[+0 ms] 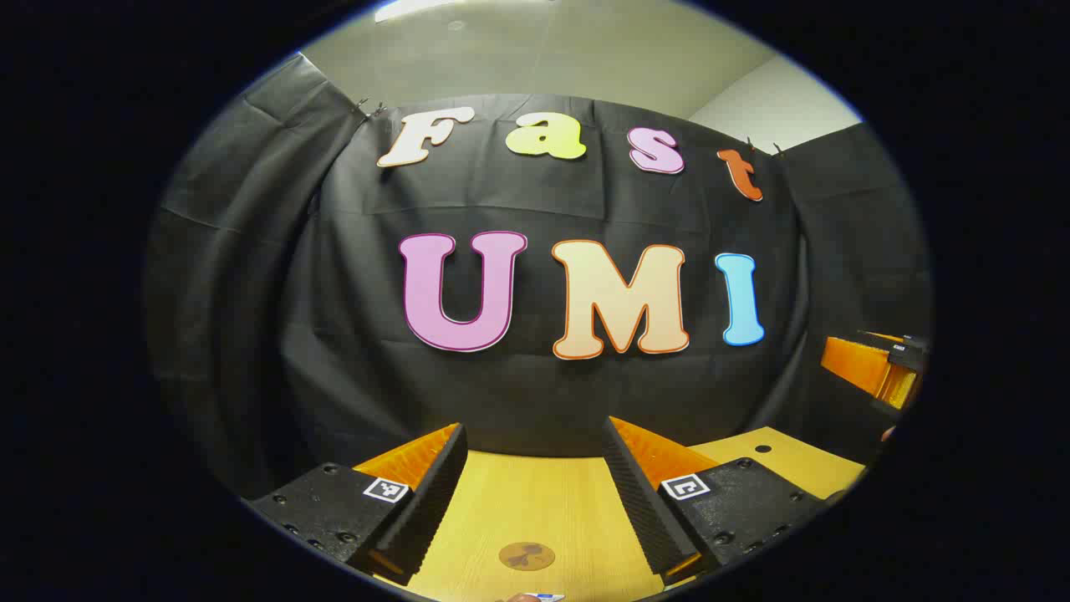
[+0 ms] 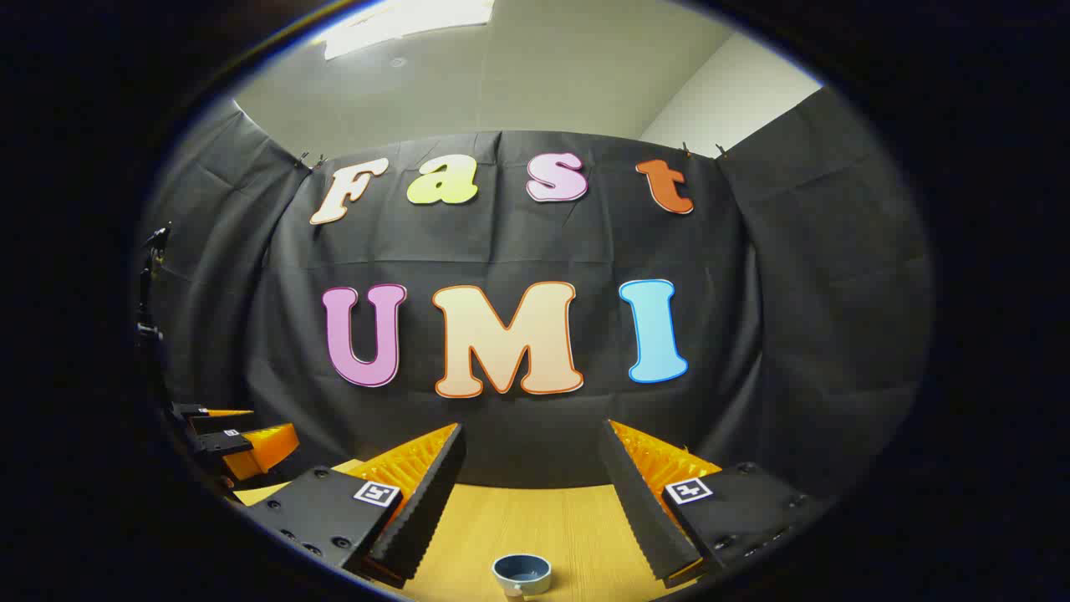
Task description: Put the toothbrush and toothpaste on the desktop into the cup, then pick up the cup and place it on the coaster on the desktop.
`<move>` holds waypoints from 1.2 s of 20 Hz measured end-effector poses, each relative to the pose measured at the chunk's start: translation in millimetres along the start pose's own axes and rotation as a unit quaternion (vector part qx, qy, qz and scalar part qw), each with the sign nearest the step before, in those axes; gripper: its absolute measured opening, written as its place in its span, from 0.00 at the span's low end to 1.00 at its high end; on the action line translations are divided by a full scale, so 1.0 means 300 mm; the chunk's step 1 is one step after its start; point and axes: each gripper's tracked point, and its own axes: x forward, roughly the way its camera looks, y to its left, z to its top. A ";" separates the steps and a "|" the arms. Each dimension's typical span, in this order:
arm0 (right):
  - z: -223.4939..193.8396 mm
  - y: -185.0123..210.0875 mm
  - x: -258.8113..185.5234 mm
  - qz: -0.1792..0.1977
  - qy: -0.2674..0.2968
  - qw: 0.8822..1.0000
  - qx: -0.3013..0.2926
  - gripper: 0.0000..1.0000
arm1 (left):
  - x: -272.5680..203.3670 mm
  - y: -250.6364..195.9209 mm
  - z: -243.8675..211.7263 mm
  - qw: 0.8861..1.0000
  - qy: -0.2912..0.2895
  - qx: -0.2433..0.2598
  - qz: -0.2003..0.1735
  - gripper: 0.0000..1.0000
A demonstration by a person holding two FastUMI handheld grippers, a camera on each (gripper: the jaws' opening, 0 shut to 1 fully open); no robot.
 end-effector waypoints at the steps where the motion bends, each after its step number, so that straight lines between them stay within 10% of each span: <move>1: -0.001 0.005 0.001 0.002 0.000 1.000 -0.002 0.99 | 0.000 0.011 0.004 1.000 -0.001 -0.001 0.003 0.93; 24: -0.340 0.127 -0.033 0.044 0.153 0.987 -0.001 0.99 | -0.026 0.123 0.011 1.000 -0.012 0.016 0.022 0.93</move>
